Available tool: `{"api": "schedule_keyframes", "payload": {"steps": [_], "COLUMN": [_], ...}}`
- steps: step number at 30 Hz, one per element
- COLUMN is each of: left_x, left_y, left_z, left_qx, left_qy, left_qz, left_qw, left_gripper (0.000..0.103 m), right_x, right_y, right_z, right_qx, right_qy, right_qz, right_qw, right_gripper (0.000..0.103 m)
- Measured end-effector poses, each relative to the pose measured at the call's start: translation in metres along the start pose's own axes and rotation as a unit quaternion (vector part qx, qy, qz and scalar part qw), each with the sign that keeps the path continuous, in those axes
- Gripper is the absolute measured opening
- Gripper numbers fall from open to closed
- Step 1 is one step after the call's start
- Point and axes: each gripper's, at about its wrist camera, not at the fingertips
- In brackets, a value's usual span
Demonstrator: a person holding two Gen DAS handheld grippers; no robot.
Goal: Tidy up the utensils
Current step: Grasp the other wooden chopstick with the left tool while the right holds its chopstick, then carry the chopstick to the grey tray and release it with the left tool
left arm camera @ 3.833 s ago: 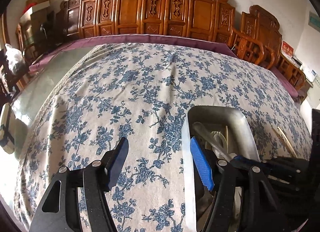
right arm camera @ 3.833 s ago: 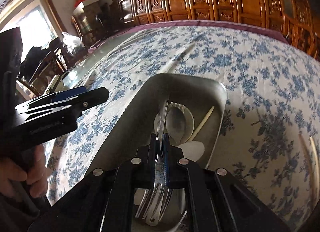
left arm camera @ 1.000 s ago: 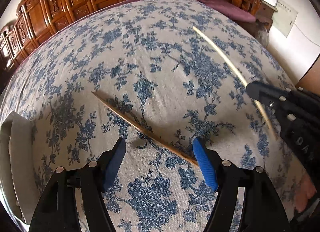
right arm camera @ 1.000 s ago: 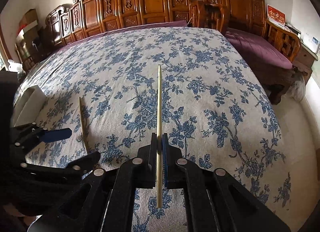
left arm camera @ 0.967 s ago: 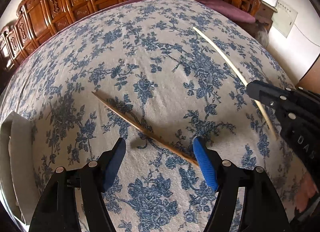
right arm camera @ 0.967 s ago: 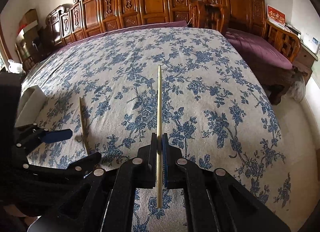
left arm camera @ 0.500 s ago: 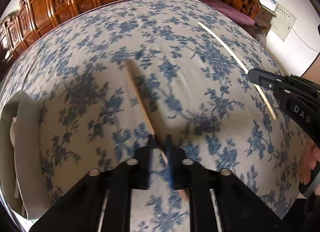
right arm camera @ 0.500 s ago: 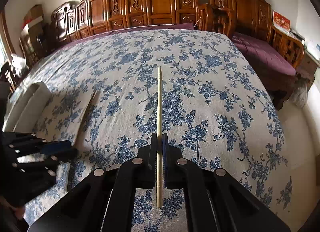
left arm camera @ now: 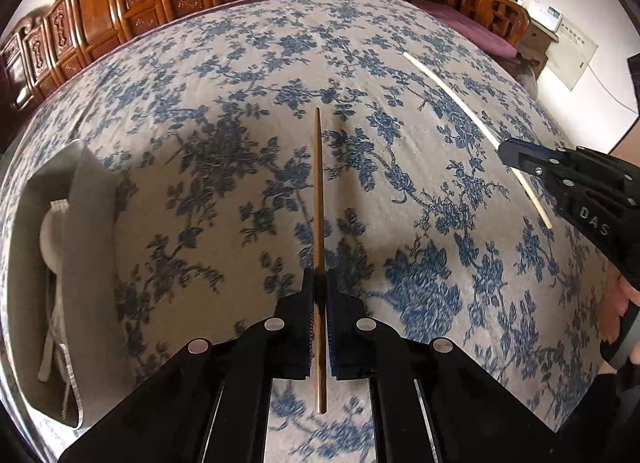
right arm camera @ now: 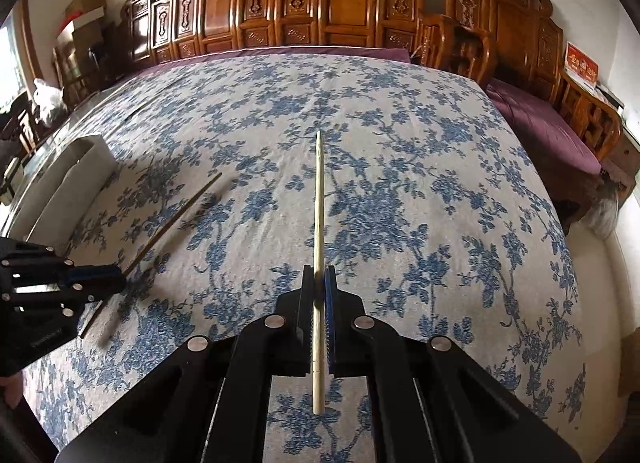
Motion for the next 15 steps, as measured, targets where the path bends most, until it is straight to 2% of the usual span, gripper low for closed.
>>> {"api": "schedule_keyframes", "payload": {"steps": [15], "left_x": [0.058], "left_y": [-0.008], "left_z": [0.047], "left_qx": [0.007], "left_qy": [-0.003], "left_qz": [-0.042], "left_qw": [0.9991], "left_gripper": [0.005], "right_x": [0.009], "right_y": [0.008], "right_z": [0.07], "right_qx": [0.067], "right_qy": [0.031], "right_qz": [-0.007], "right_qw": [0.997], "right_gripper": [0.006]}}
Point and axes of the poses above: each gripper's, at about its wrist camera, not at the fingertips, and x roughly against the way its jaws point, z to its left, y to its top, and after that the axes turned 5 degrees about x, right-handed
